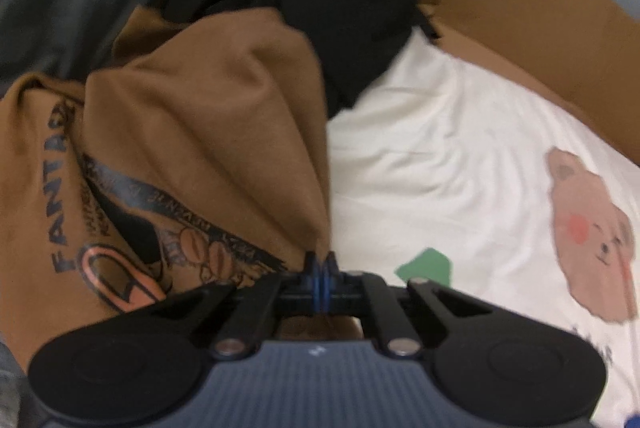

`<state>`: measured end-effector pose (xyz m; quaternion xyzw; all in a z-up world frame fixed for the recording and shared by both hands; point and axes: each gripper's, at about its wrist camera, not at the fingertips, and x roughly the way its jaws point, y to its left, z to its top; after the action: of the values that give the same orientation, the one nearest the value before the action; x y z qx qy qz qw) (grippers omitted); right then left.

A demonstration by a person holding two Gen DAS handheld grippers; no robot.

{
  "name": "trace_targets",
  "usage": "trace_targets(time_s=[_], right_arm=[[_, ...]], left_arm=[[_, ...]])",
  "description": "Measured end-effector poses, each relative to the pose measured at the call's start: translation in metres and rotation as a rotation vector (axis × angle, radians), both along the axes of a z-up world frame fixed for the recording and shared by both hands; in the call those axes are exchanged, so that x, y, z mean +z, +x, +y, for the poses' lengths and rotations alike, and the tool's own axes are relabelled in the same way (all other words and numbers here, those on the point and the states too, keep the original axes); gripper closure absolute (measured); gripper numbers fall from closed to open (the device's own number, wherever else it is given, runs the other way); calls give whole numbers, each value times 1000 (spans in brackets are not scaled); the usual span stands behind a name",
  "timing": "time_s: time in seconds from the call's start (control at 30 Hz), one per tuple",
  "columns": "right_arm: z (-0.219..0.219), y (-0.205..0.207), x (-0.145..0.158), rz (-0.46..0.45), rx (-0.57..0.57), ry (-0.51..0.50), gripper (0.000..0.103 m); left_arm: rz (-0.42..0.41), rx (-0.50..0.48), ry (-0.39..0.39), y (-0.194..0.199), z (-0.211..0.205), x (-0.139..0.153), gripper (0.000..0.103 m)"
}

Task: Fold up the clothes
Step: 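Pull the brown t-shirt out of the pile with the left tool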

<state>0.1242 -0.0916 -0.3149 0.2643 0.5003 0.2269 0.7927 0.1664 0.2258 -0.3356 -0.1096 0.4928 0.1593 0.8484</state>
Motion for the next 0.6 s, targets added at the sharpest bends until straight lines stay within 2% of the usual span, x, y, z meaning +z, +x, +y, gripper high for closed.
trace_targets(time_s=[0.17,0.3,0.6], right_arm=[[0,4,1,-1,-9,24,16],[1,5,6,-5,-19,48,16],[5,7,18,-14,-19,91,16]], left_arm=[[-57,-72,-55,-24,-9,25,101],[-100,-84,-110,-45,-13,44,102],[-145,-163,-199,-83,-43,76,102]])
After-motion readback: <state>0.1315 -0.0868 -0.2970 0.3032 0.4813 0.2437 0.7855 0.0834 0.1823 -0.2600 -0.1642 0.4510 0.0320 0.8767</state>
